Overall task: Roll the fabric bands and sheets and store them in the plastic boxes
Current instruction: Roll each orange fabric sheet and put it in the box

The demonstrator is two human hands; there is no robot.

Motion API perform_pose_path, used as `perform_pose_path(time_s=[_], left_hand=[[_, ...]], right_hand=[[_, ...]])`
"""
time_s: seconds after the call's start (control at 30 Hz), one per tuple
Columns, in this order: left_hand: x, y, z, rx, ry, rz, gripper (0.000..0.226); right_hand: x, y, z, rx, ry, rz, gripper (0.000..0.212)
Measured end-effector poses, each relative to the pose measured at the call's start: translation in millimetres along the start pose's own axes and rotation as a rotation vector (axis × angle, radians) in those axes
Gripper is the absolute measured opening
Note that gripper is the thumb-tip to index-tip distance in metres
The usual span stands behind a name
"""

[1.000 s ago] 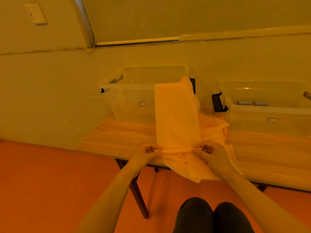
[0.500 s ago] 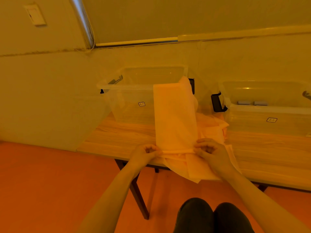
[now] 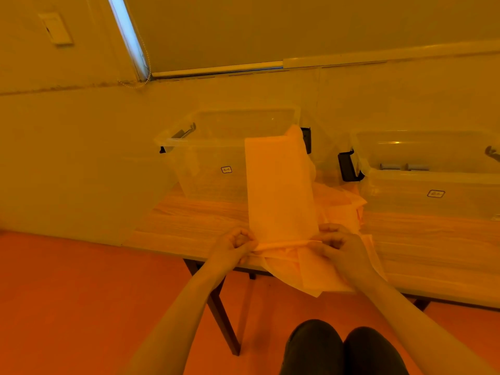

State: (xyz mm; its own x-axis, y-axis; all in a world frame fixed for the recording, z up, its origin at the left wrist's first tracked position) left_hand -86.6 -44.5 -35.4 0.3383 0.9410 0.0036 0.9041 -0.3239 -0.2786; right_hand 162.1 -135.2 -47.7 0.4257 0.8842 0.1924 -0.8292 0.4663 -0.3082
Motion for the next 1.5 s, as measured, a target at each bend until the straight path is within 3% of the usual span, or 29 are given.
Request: perform_pose_path(time_s=[0.23,0.67,0.8,1.5], left_hand=[[-0.5,-2.1,1.0,-0.002,-0.042,0.022,0.006],[-2.3,0.7,-1.2,0.007,-0.018,-0.020,0.009],[-3.1,1.4,-3.1,-0.023,-0.021,-0.027,0.006],[-7.1,0.3,-6.6,-0.065,0.015,-0.028,0.009]], right_hand=[[-5.6,1.0,6.2,0.107,0.002,-0.054,0.012],[-4.8,1.1,1.2,0.177,0.073,0.010,0.022],[-4.2,3.3,0.8,0.200,0.062,-0.024,0.016],[-4.9,5.9,-1.0,0.162,0.040,-0.032,0.017]])
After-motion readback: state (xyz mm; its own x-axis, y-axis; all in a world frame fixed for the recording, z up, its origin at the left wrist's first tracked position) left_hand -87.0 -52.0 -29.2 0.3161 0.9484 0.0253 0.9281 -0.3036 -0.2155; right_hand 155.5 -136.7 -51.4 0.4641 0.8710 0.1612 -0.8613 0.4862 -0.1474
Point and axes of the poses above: each hand's wrist, its own x-axis towards the middle knuckle, its own y-axis out of the palm, z = x × y, the point moved 1 cm from there along x, towards the middle knuckle, and after that the axes turned 8 degrees about -z, right-handed, at the moved point
